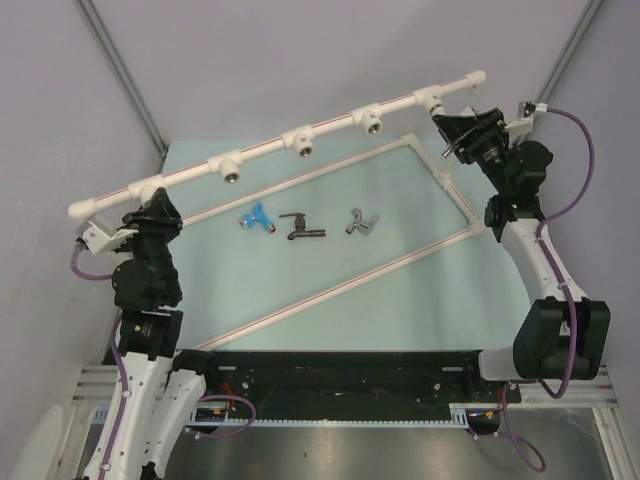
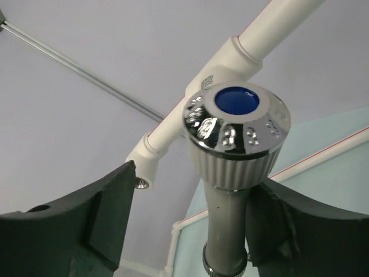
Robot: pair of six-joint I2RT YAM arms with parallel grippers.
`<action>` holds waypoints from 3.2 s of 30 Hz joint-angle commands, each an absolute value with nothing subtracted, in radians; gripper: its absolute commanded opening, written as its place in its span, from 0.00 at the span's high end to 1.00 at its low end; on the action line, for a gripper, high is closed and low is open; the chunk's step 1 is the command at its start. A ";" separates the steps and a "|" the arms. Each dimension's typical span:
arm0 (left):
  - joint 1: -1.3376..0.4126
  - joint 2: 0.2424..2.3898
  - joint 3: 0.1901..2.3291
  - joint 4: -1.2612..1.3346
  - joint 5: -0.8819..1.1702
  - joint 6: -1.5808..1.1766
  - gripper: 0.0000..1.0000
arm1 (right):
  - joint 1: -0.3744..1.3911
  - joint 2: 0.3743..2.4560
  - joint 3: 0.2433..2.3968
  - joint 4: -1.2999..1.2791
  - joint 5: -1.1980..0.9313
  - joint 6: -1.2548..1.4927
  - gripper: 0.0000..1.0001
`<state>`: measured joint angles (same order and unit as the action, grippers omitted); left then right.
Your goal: Install the water faucets
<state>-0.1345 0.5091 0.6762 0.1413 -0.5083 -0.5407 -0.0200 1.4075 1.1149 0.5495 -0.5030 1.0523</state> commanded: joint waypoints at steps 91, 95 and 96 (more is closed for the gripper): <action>-0.153 0.492 0.655 0.101 -0.411 -0.518 1.00 | 0.032 1.077 1.184 0.123 -0.077 0.060 0.08; -0.155 0.494 0.655 0.103 -0.411 -0.519 1.00 | -0.027 1.104 1.184 0.136 -0.051 0.122 0.09; -0.155 0.492 0.655 0.103 -0.411 -0.520 1.00 | -0.053 1.111 1.184 0.138 -0.052 0.139 0.09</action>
<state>-0.1383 0.5007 0.6678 0.1478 -0.4931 -0.5415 0.0154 1.0950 1.1542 0.0830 -0.0849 0.0772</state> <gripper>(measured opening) 0.456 0.915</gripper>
